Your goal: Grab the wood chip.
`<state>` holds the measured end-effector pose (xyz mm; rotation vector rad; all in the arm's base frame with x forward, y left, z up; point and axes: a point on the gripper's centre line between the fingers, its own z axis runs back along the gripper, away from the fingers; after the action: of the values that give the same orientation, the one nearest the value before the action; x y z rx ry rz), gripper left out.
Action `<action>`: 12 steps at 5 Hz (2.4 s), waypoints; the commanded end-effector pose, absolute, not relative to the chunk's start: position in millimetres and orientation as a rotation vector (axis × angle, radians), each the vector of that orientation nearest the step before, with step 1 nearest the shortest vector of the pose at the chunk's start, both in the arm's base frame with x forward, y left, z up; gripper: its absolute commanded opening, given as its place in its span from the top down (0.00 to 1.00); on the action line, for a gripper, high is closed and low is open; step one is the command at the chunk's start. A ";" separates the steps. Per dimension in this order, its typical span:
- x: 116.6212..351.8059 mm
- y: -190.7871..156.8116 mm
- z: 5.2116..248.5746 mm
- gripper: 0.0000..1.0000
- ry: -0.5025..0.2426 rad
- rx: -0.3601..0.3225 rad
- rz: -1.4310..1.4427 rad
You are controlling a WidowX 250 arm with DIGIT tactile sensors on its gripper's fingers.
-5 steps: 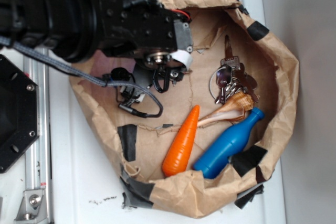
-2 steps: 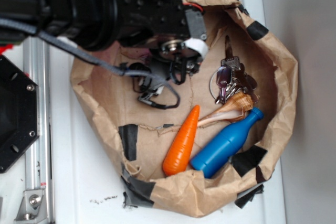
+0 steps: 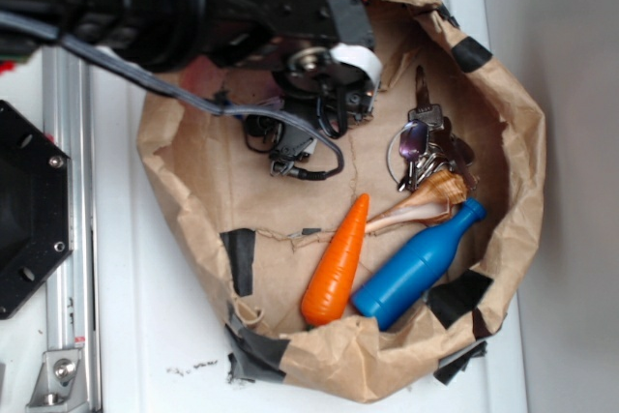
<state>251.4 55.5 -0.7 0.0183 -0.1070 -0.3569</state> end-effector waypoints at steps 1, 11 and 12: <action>238.0 51.7 57.0 1.00 -0.228 -0.006 -0.157; 227.3 35.9 165.3 1.00 -0.031 0.050 0.408; 236.4 36.3 163.1 1.00 -0.009 0.054 0.437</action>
<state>224.9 43.5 152.8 0.0619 0.0375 0.4283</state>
